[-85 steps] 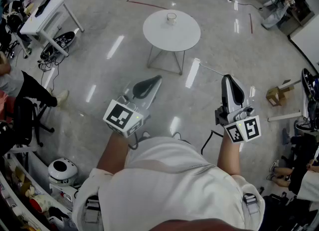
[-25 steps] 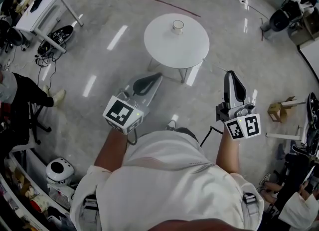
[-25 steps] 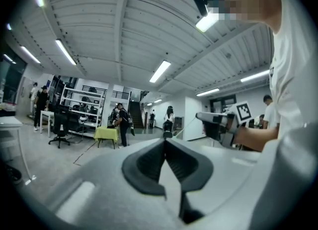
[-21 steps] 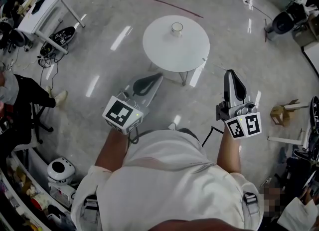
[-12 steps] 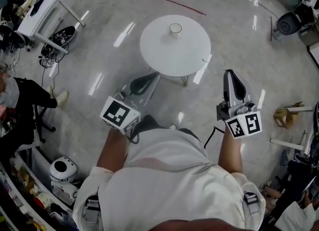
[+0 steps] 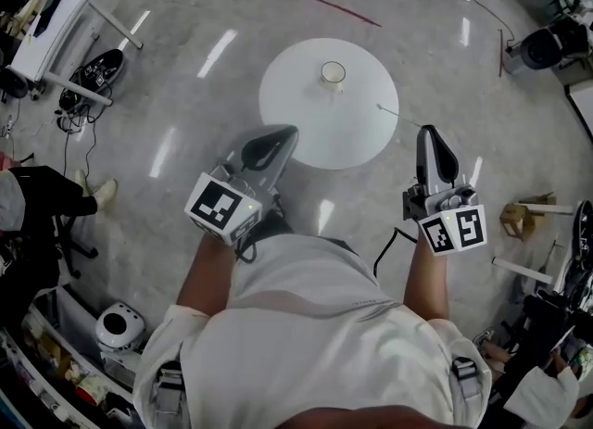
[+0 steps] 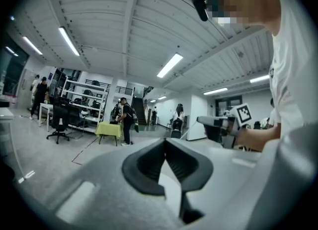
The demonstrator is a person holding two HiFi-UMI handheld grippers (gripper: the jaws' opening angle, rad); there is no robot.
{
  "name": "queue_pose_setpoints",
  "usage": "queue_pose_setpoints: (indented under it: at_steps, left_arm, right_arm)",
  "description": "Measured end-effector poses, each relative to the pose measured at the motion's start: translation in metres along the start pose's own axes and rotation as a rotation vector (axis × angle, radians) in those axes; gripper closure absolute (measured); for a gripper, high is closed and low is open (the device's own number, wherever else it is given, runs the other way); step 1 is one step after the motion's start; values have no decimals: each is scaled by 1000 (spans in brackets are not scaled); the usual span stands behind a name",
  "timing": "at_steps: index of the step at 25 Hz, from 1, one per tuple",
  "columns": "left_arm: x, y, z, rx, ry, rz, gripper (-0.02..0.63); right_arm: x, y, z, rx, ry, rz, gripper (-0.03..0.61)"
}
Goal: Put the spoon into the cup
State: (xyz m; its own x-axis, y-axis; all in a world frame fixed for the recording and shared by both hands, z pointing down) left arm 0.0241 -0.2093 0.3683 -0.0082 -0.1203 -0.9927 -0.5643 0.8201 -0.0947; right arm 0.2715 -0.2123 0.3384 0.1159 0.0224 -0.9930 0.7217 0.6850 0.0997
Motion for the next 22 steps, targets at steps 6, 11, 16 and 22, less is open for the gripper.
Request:
queue_pose_setpoints:
  at_steps: [6, 11, 16, 22]
  left_arm:
    - [12, -39, -111, -9, 1, -18, 614]
    - [17, -72, -180, -15, -13, -19, 614]
    - [8, -105, -193, -38, 6, -46, 614]
    - [-9, -139, -171, 9, 89, -92, 614]
  right_arm:
    - [-4, -111, 16, -20, 15, -44, 566]
    - [-17, -174, 30, -43, 60, -111, 566]
    - [-48, -202, 62, -55, 70, -216, 566]
    - [-125, -205, 133, -43, -62, -359, 566]
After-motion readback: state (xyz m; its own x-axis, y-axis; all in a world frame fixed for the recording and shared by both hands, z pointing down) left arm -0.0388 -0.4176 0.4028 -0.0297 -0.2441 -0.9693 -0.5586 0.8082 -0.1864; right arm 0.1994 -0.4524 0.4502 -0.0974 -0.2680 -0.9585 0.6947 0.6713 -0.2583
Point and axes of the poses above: the fingertips, and each gripper's own axes: y backward along the fingers, z to its right, x out of its top, the point moved 4 cm from there along y, backward along the fingers, and after that the axes turned 15 degrees about x, right-handed, at the moved point
